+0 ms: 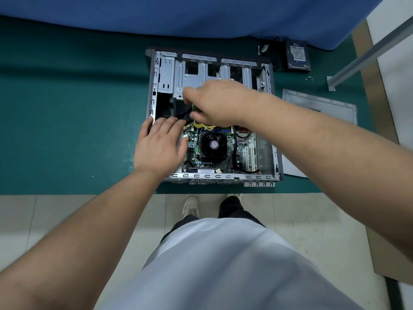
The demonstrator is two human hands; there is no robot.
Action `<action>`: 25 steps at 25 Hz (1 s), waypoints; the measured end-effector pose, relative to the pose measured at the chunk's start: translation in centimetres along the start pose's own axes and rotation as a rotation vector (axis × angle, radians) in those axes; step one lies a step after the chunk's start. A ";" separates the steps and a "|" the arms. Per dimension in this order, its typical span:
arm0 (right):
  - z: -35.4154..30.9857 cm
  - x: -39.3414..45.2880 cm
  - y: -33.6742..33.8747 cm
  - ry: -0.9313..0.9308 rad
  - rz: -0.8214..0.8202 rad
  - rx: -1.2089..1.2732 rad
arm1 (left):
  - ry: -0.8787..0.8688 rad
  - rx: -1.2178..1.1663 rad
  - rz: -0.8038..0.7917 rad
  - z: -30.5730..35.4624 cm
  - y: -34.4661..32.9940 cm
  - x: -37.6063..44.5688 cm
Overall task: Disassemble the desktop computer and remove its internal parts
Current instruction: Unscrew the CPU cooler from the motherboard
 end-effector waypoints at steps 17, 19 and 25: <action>0.8 -0.3 1.0 -0.132 0.076 -0.114 | -0.004 0.000 0.008 0.2 0.4 0.1; 1.6 -0.5 1.3 -0.254 0.145 -0.211 | -0.002 0.002 0.002 0.2 0.3 0.1; -0.4 -1.1 0.1 0.113 -0.042 0.119 | 0.001 0.008 0.002 0.1 0.1 0.1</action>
Point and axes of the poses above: each hand's wrist, its own x-axis towards the middle knuckle, its own y-axis out of the back of the hand, z = x × y, the point moved 10 cm from there along x, towards the middle knuckle, and after that the axes turned 4 degrees about z, right-handed, at the moved point
